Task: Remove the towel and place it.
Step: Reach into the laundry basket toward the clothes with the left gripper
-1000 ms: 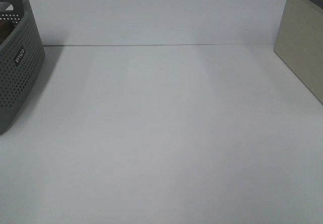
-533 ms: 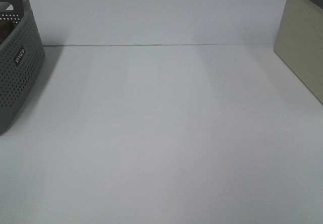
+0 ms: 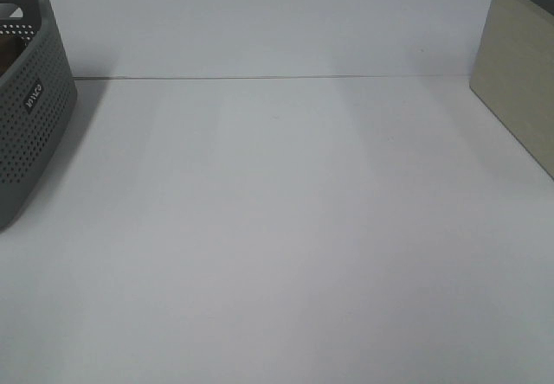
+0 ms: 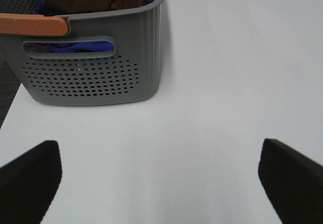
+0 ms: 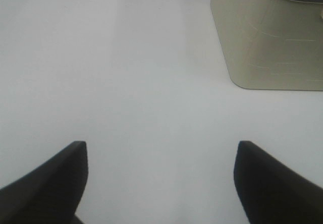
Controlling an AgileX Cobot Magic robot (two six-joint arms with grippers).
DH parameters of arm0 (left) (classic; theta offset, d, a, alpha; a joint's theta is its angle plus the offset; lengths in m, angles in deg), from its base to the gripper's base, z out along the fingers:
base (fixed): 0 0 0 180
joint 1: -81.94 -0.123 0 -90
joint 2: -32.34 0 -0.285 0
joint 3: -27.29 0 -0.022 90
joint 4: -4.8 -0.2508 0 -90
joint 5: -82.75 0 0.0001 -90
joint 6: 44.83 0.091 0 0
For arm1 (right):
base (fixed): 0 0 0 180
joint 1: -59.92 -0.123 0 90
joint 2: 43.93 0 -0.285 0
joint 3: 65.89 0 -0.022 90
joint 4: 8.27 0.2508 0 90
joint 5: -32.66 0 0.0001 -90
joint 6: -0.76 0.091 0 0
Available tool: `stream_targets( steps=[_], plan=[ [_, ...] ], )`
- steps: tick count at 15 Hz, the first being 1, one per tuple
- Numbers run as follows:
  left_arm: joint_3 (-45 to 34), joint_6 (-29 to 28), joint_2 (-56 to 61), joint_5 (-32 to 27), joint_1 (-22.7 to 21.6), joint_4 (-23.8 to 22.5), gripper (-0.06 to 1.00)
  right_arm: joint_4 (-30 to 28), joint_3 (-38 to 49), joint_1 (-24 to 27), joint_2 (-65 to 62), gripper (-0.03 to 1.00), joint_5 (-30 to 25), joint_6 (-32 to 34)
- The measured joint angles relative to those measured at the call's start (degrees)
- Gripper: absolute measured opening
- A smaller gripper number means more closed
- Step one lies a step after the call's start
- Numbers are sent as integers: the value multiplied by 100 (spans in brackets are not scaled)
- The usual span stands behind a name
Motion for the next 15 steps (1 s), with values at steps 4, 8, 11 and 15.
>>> stream_targets(
  steps=[4,8,11,15],
  plan=[
    [0,0,0,0,0,86,99,0,0,0,0,77,0,0],
    [0,0,0,0,0,92,99,0,0,0,0,77,0,0],
    [0,0,0,0,0,92,99,0,0,0,0,77,0,0],
    [0,0,0,0,0,92,99,0,0,0,0,77,0,0]
  ],
)
